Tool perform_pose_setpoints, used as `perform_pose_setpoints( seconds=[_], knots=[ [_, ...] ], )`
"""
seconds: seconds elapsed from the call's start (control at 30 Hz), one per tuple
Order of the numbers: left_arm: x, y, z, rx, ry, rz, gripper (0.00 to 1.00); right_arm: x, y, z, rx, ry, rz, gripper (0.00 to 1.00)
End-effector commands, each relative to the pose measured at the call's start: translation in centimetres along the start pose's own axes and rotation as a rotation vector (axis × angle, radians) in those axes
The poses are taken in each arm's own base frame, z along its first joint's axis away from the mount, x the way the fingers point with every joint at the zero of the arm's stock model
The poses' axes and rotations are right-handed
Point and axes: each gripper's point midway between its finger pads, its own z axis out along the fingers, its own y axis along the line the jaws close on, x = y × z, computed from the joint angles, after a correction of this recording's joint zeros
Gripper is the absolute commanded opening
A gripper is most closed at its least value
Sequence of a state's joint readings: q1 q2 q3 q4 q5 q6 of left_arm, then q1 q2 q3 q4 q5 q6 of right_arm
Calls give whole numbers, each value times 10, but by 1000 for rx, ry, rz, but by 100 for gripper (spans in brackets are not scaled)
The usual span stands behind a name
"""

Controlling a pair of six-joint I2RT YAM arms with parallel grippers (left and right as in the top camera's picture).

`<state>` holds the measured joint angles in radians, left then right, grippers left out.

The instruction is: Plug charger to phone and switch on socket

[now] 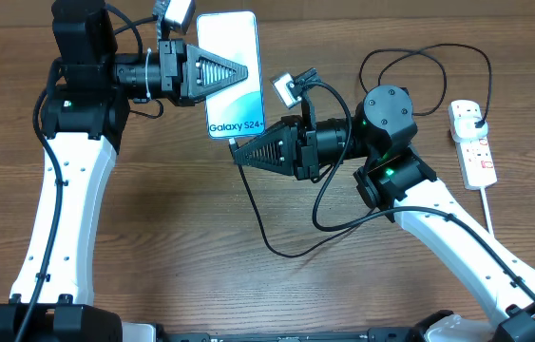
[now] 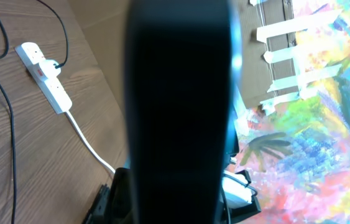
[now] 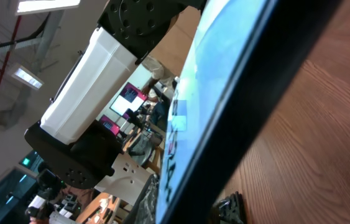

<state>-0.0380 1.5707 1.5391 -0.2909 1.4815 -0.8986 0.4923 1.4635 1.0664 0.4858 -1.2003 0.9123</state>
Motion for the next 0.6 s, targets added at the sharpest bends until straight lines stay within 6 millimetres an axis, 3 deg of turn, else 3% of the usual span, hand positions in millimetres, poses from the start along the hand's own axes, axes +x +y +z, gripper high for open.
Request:
perform_pose_setpoints(
  seconds=[0.0,0.57],
  knots=[
    [12,-22,0,25,28,24,4,-8,1,-1,9,-24,-12,4],
    [10,-22,-2,25,24,42,4,-12,-2,-5,23,-41,-13,4]
  ],
)
